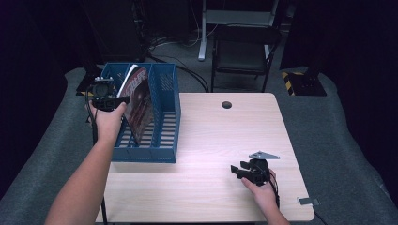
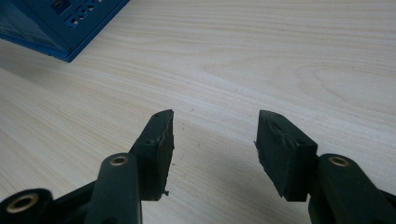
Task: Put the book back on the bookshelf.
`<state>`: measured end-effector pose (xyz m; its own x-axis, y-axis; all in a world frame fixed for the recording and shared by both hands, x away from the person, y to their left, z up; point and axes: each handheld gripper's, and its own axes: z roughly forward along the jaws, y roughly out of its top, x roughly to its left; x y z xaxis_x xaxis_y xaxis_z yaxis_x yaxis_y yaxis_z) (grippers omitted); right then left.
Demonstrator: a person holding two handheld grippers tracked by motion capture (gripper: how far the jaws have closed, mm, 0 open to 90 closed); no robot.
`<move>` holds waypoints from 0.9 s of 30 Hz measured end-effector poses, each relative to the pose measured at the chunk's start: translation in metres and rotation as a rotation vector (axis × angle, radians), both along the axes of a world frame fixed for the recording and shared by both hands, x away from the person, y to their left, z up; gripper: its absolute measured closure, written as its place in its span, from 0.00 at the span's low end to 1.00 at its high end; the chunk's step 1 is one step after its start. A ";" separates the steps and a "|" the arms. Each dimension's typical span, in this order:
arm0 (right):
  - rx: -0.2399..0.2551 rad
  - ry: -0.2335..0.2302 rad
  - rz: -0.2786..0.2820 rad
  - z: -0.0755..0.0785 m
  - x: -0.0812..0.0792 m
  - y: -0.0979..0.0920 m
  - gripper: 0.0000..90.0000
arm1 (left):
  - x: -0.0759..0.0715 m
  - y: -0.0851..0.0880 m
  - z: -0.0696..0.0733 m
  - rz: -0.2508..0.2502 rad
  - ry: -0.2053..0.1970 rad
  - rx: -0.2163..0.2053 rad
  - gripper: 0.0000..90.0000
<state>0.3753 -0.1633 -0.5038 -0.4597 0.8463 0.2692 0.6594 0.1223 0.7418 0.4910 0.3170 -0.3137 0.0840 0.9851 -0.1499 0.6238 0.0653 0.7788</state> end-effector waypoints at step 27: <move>0.003 0.009 0.002 -0.002 0.002 0.001 0.51 | -0.005 0.004 0.017 -0.043 0.023 -0.015 0.45</move>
<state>0.3773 -0.1626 -0.5060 -0.4589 0.8446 0.2759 0.6661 0.1215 0.7359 0.4860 0.3206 -0.2964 0.1221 0.9784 -0.1669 0.6441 0.0498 0.7633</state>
